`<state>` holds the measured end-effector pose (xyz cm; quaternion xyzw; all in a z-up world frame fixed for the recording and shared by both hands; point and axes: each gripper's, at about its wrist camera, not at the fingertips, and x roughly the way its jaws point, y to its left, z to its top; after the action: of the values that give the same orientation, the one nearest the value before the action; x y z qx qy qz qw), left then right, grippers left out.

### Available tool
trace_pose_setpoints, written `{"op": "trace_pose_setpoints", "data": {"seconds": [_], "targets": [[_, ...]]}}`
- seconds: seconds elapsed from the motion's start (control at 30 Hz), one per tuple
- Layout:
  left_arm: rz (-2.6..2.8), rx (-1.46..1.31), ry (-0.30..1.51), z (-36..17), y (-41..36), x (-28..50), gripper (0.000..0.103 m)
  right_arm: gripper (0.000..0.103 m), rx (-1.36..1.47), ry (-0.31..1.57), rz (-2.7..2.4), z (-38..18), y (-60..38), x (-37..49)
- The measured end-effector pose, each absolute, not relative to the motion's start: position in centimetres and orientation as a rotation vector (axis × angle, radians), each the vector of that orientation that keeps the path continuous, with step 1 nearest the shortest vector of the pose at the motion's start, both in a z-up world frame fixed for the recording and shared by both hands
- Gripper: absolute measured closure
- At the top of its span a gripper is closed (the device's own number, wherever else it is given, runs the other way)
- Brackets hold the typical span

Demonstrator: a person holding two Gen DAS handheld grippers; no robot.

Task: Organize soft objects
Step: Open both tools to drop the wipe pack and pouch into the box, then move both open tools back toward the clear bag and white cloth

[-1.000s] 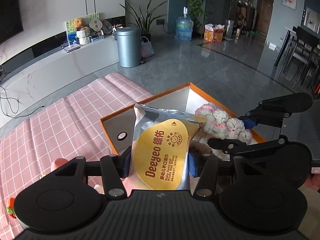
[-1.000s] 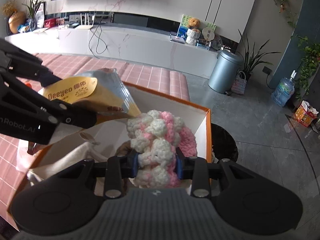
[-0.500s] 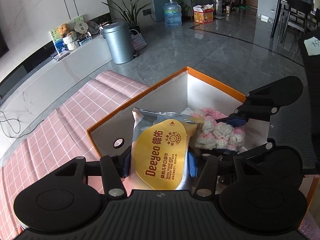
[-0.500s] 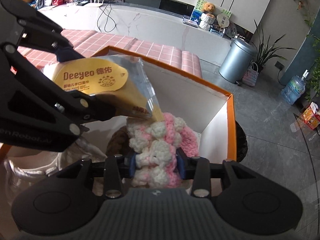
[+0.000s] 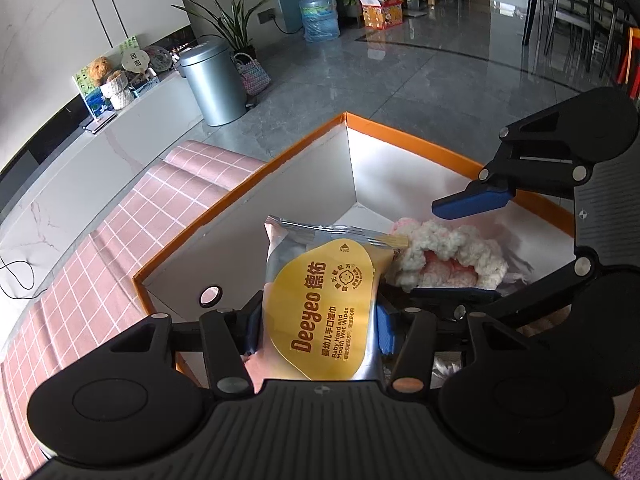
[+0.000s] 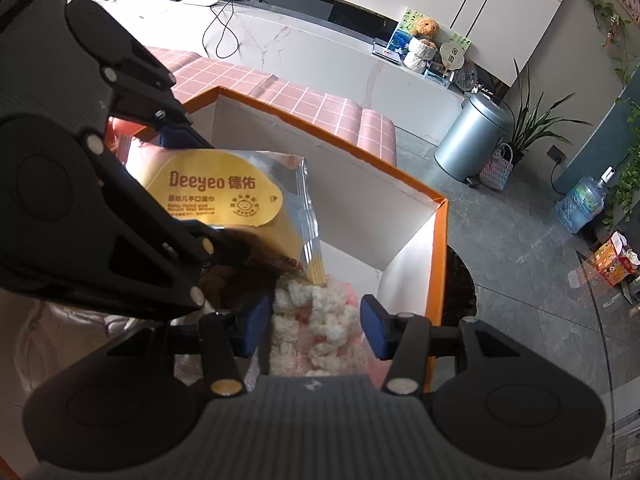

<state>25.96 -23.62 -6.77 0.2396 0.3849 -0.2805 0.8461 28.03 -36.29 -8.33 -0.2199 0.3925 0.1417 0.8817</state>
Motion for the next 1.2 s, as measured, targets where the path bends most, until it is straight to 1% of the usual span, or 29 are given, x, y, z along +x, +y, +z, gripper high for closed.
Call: {"op": "trace_pose_setpoints", "data": {"seconds": [0.07,0.2,0.4,0.47,0.6,0.8,1.03,1.2], "targets": [[-0.590,0.515,0.819,-6.9,-23.8,26.0,0.043,0.052,-0.465,0.820,0.294,-8.4,-36.2,28.0],[-0.579,0.500,0.806,-6.9,-23.4,25.9,0.036,0.050,-0.467,0.819,0.295,-8.3,-36.1,27.7],[-0.564,0.476,0.781,-5.5,-22.6,25.3,0.032,0.048,-0.472,0.811,0.283,-7.6,-36.1,27.2],[-0.564,0.464,0.776,-5.0,-22.2,25.1,0.031,0.046,-0.470,0.807,0.278,-7.3,-36.1,27.0],[-0.556,0.453,0.767,-4.1,-21.6,24.4,0.031,0.044,-0.482,0.792,0.269,-6.5,-35.8,26.3],[-0.545,0.387,0.732,-2.4,-19.7,22.4,0.031,0.038,-0.499,0.759,0.247,-5.0,-34.9,25.1],[-0.515,0.321,0.685,-0.6,-16.9,19.6,0.031,0.036,-0.513,0.731,0.209,-3.3,-33.5,23.2],[-0.494,0.267,0.653,0.3,-14.6,17.6,0.031,0.035,-0.461,0.699,0.198,-2.3,-32.6,20.7]]}}
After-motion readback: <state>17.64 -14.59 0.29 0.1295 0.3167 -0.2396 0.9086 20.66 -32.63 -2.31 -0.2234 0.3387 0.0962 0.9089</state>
